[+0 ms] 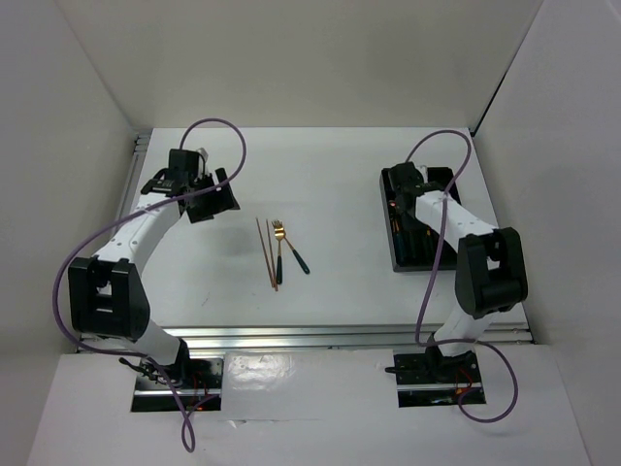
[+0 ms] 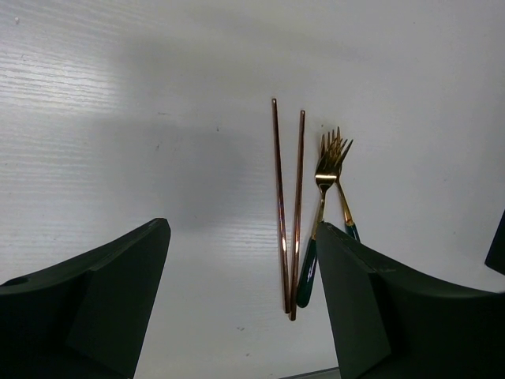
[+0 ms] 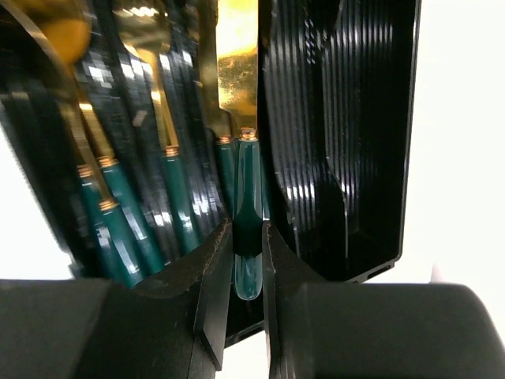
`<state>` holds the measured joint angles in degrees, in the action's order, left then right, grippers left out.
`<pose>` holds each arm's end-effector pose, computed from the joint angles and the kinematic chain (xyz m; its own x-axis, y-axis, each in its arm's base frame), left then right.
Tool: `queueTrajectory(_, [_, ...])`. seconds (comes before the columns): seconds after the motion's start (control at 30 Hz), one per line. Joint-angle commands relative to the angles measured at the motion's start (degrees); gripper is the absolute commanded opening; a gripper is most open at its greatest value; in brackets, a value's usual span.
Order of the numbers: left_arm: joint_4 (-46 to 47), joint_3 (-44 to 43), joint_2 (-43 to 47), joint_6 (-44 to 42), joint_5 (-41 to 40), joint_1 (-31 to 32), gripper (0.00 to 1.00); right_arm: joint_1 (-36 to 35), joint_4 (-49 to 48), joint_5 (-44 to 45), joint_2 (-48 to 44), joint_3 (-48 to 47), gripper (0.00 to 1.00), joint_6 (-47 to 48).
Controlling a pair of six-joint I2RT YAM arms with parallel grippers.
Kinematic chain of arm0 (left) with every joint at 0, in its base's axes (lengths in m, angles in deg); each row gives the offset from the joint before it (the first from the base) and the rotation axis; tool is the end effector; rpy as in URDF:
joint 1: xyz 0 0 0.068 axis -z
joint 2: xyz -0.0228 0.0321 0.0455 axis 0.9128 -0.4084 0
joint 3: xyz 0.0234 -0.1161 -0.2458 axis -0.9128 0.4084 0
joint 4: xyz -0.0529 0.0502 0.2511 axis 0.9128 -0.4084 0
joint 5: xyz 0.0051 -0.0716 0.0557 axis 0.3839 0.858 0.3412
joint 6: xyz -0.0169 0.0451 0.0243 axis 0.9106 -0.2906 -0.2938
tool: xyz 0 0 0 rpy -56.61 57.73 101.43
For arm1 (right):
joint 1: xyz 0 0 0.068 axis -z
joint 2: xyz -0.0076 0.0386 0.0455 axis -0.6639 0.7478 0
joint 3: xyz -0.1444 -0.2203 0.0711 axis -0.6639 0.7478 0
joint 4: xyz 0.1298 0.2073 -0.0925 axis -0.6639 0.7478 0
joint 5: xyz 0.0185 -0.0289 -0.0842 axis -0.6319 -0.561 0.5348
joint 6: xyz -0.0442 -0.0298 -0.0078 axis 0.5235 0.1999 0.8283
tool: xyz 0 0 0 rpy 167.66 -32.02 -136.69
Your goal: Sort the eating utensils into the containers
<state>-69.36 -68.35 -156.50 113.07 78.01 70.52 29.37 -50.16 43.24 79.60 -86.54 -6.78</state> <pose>0.3345 -0.0309 0.2805 -0.7137 -0.4403 -0.5447 -0.2347 0.8831 -0.4063 0.3283 0.0520 0.2183 -0.8802 -0.1105 -0.4615 0.1176 0.8913 -0.4379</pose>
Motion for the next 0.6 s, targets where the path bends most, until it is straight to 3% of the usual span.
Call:
queueTrajectory(0.0, [0.09,-2.63,-0.67,-1.39,-0.77,-0.32,0.89,2.38,-0.17,4.14,1.37,0.54,0.09,0.91])
queueTrajectory(0.57, [0.09,-3.68,-3.66,-1.39,-0.15,-0.84,0.89,3.62,-0.61,0.27,6.38,1.15,0.08,1.17])
